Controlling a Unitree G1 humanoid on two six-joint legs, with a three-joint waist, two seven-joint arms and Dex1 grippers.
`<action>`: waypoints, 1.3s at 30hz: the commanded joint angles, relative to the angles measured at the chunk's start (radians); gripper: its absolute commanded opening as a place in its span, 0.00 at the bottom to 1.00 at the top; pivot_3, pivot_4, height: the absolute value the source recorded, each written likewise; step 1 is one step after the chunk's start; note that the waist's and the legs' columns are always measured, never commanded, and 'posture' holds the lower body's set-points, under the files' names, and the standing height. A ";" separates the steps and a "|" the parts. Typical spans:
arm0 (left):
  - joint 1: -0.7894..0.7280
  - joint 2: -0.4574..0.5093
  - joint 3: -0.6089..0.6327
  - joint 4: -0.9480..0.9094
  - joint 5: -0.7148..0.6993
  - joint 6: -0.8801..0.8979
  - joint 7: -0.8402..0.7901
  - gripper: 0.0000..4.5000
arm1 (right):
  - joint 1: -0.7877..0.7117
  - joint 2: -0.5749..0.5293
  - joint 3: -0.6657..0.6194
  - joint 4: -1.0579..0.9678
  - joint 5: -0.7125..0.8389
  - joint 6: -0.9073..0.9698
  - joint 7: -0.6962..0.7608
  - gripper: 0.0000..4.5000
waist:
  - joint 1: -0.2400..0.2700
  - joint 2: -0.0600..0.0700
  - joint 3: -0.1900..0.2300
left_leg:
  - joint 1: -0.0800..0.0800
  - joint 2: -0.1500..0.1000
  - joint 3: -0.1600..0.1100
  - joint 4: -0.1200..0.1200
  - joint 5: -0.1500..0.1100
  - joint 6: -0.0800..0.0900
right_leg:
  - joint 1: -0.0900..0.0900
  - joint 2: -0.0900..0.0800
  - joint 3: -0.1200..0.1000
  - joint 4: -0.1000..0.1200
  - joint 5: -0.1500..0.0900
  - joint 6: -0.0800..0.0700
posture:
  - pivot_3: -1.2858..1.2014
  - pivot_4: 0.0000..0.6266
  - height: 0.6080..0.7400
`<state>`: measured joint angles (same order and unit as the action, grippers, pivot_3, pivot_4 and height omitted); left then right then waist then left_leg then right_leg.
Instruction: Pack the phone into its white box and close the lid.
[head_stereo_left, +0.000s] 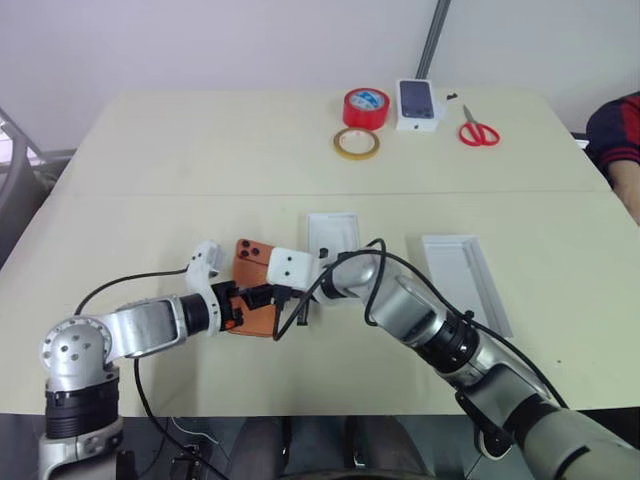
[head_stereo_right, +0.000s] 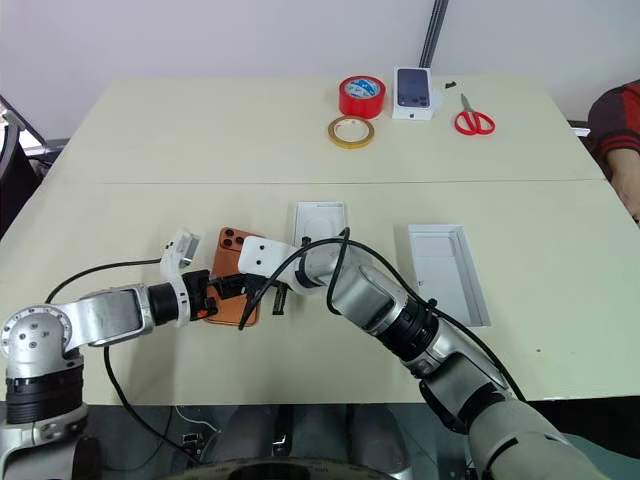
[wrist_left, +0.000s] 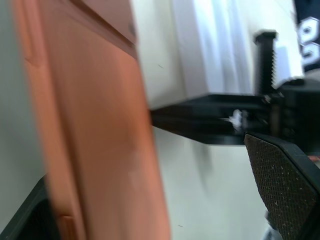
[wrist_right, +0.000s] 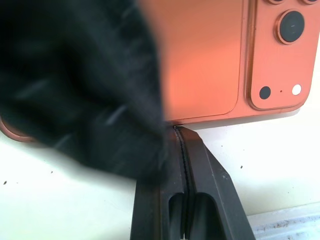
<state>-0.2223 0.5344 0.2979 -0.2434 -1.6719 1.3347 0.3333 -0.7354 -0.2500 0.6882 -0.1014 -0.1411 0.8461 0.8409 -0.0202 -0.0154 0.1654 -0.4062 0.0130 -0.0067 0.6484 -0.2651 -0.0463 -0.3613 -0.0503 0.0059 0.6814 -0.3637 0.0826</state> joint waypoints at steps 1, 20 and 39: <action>0.012 0.046 -0.004 0.017 -0.038 -0.067 0.009 0.98 | -0.003 0.017 0.014 -0.023 0.013 -0.004 0.007 0.00 | 0.000 0.000 0.000 | 0.000 0.000 0.000 0.000 0.000 0.000 | 0.000 0.000 0.000 0.000 0.000 0.000 | 0.52 0.24 1.00; 0.092 0.205 -0.086 0.080 -0.198 -0.192 -0.031 0.22 | -0.006 0.023 0.010 -0.016 0.012 -0.006 0.000 0.00 | -0.001 0.000 0.000 | 0.000 0.000 0.000 -0.001 0.000 0.000 | -0.001 0.000 0.000 0.000 0.000 0.000 | 0.52 0.24 1.00; 0.076 0.141 -0.030 0.029 -0.300 -0.363 -0.054 0.01 | 0.058 -0.144 -0.448 -0.371 0.266 -0.032 0.073 0.00 | 0.011 -0.001 0.004 | -0.003 0.001 0.000 -0.001 -0.002 0.004 | -0.002 -0.001 0.000 -0.001 0.000 -0.001 | 0.52 0.24 1.00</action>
<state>-0.1043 0.6881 0.2271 -0.1630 -1.9440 1.0017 0.2957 -0.6902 -0.3586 0.3537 -0.3966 0.0625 0.8341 0.8850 -0.0095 -0.0169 0.1692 -0.4090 0.0134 -0.0066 0.6478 -0.2674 -0.0422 -0.3624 -0.0521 0.0053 0.6790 -0.3640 0.0819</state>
